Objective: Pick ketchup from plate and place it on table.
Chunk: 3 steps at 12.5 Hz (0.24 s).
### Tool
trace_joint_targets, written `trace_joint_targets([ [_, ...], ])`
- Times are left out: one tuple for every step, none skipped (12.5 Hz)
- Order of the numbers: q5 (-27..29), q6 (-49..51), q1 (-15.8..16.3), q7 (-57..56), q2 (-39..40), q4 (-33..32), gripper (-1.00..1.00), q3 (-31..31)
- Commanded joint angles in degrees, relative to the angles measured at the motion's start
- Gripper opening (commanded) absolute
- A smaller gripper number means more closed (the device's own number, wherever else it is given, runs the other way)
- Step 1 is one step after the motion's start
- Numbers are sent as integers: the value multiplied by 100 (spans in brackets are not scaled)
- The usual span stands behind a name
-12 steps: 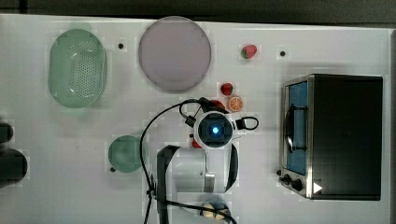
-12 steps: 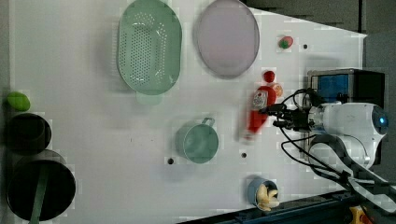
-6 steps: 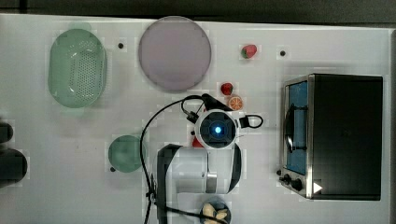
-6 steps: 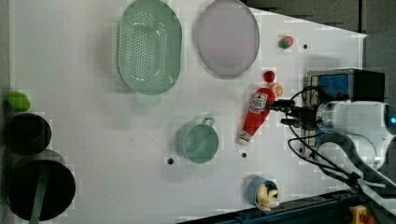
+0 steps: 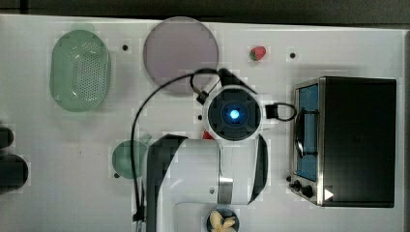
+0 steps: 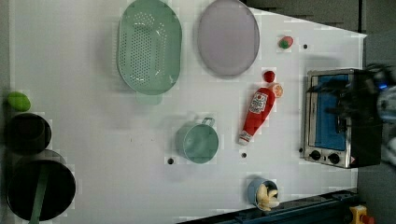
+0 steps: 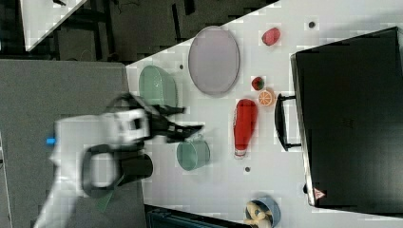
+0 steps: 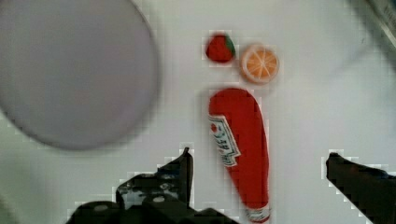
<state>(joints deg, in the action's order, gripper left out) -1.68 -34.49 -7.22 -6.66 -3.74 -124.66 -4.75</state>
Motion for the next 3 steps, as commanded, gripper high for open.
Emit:
trace_joint_targets([
  [31, 999, -18, 692, -134, 794, 100, -12],
  [31, 1329, -18, 692, -133, 1077, 100, -12],
  [32, 1602, -18, 692, -134, 1348, 100, -8],
])
